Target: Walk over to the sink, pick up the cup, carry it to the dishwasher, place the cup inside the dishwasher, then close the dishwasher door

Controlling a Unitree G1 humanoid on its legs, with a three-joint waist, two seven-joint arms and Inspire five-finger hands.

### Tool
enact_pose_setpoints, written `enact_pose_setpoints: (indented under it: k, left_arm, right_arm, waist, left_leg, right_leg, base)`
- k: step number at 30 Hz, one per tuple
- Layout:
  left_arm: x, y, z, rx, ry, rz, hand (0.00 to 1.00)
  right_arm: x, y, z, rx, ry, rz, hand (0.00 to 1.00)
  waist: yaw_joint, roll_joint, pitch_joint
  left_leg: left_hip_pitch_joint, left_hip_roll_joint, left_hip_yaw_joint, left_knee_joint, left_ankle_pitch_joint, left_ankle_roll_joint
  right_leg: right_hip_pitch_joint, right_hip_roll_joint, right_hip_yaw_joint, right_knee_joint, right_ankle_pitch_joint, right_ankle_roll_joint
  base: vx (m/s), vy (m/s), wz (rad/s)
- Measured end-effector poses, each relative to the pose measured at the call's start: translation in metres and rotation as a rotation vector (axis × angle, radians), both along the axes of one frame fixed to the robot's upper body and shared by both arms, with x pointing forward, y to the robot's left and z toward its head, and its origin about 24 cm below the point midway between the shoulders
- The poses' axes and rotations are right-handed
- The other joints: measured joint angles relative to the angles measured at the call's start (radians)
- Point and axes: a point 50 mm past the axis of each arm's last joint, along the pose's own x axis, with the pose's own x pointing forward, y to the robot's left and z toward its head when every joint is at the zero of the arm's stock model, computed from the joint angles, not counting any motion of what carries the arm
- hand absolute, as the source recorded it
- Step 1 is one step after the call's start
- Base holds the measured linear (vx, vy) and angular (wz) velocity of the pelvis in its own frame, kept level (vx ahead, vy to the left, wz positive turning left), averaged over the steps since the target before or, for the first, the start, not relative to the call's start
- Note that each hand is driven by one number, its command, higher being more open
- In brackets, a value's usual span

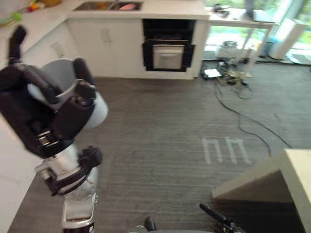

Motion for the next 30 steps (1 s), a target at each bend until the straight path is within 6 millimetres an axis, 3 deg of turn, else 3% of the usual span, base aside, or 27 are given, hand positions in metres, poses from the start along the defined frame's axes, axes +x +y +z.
enact_pose_setpoints:
  k: [1, 5, 7, 9, 11, 16, 17, 23, 30]
  left_arm:
    - [0.003, 0.0, -0.011, -0.019, 0.058, 0.007, 0.0]
    - [0.003, -0.004, -0.018, -0.001, 0.107, 0.007, 0.0]
    - [0.003, -0.007, -0.019, 0.007, 0.115, -0.001, 0.0]
    - [0.003, -0.006, -0.018, 0.013, 0.115, 0.004, 0.0]
    - [0.003, -0.005, -0.019, -0.001, 0.128, 0.003, 0.0]
    - [0.005, -0.007, -0.019, 0.008, 0.143, -0.023, 0.0]
    - [0.003, -0.005, -0.026, -0.006, 0.184, 0.0, 0.0]
    - [0.003, -0.003, -0.026, -0.014, 0.181, 0.012, 0.0]
    - [0.001, 0.005, -0.025, -0.093, 0.157, 0.089, 0.0]
  right_arm:
    - [0.003, 0.005, 0.0, 0.012, -0.012, 0.001, 1.0]
    - [0.01, 0.016, 0.0, 0.032, -0.043, 0.013, 1.0]
    - [0.006, 0.019, -0.001, 0.034, -0.031, 0.012, 1.0]
    - [-0.001, 0.026, -0.003, 0.043, -0.008, 0.008, 1.0]
    - [-0.004, 0.028, -0.004, 0.035, 0.014, -0.001, 1.0]
    - [-0.009, 0.027, -0.005, 0.026, 0.018, -0.005, 1.0]
    - [-0.005, 0.038, -0.006, 0.085, -0.026, 0.14, 1.0]
    - [-0.007, 0.038, -0.006, 0.086, -0.019, 0.141, 1.0]
    - [-0.005, 0.039, -0.005, 0.063, -0.047, 0.275, 1.0]
  waist:
    - [0.004, -0.005, 0.001]
    - [-0.005, -0.015, 0.006]
    - [-0.001, -0.028, -0.004]
    - [-0.005, -0.055, -0.026]
    - [-0.003, -0.054, -0.036]
    - [-0.013, -0.035, -0.071]
    - [-0.026, -0.072, -0.094]
    - [-0.027, -0.072, -0.094]
    - [-0.027, -0.073, -0.095]
  left_leg:
    - [0.029, -0.021, -0.014, -0.016, -0.002, -0.004]
    - [0.072, -0.041, 0.017, -0.026, -0.022, -0.01]
    - [0.095, -0.035, 0.076, -0.025, -0.035, -0.03]
    - [0.11, -0.03, 0.114, -0.021, -0.051, -0.055]
    - [0.114, -0.009, 0.123, -0.005, -0.063, -0.073]
    - [0.147, 0.045, 0.178, 0.012, -0.09, -0.122]
    - [0.133, 0.078, 0.214, 0.019, -0.09, -0.137]
    - [0.14, 0.077, 0.209, 0.019, -0.09, -0.136]
    - [0.129, 0.074, 0.034, 0.027, -0.092, -0.134]
  right_leg:
    - [-0.051, 0.028, 0.07, -0.005, -0.017, 0.018]
    - [-0.14, 0.035, 0.096, -0.043, 0.003, 0.006]
    - [-0.126, 0.036, 0.07, -0.097, 0.044, -0.002]
    - [-0.101, 0.039, 0.064, -0.157, 0.116, -0.012]
    - [-0.073, 0.063, 0.067, -0.196, 0.133, 0.004]
    - [-0.027, 0.125, 0.121, -0.262, 0.141, -0.016]
    - [-0.036, 0.172, 0.179, -0.319, 0.175, -0.053]
    - [-0.041, 0.175, 0.196, -0.323, 0.176, -0.054]
    - [-0.034, 0.177, 0.198, -0.346, 0.185, -0.054]
  base:
    - [0.13, -0.007, 0.49]
    - [0.13, 0.025, 0.29]
    - [0.16, -0.03, 0.15]
    - [0.14, -0.096, 0.09]
    - [0.13, -0.14, -0.13]
    - [0.12, -0.141, -0.35]
    - [0.03, -0.022, -0.07]
    - [0.0, -0.002, -0.07]
    - [0.0, -0.049, -0.01]
